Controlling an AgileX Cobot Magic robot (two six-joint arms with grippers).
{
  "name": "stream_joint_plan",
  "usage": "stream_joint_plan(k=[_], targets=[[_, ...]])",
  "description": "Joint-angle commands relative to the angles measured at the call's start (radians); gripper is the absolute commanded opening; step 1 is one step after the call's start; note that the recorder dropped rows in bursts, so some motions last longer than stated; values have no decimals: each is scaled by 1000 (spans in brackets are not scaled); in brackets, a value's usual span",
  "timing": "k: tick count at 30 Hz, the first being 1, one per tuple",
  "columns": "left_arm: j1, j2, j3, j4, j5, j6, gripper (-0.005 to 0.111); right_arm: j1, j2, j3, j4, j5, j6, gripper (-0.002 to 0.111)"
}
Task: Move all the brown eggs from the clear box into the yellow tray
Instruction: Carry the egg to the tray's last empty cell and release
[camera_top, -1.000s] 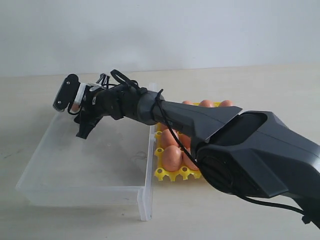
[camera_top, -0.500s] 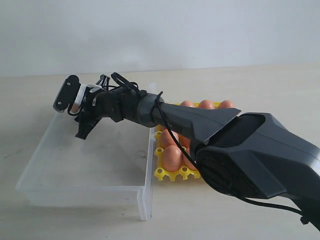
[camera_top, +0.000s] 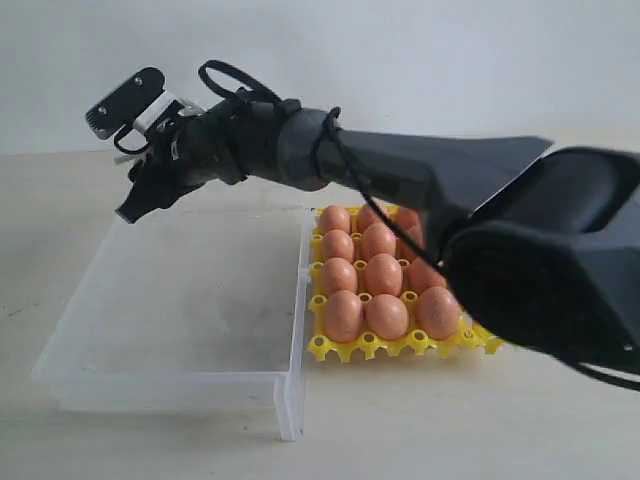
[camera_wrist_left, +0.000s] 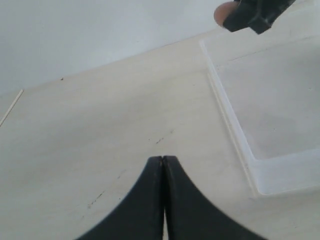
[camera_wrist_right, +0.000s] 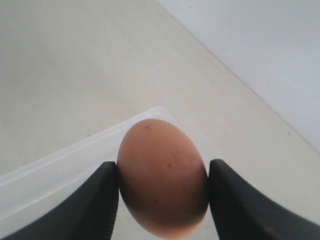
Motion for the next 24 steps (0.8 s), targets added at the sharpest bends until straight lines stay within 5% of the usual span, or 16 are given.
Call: stream_joint_plan(k=[1,11,17,24], targets=[[-2,-6,-4,0,-6,-5,0,-1,-225,332,-23,-161,22,0],[-2,-6,-4,0,-6,-5,0,-112,-796,1236,112,-783,68,0],[-2,-6,-4,0,-6,-5,0,-214,-998,1561,289,-909,79,0],[-2,-6,-4,0,-6,-5,0,-290,-1031,1798,261,-1054,211,0]])
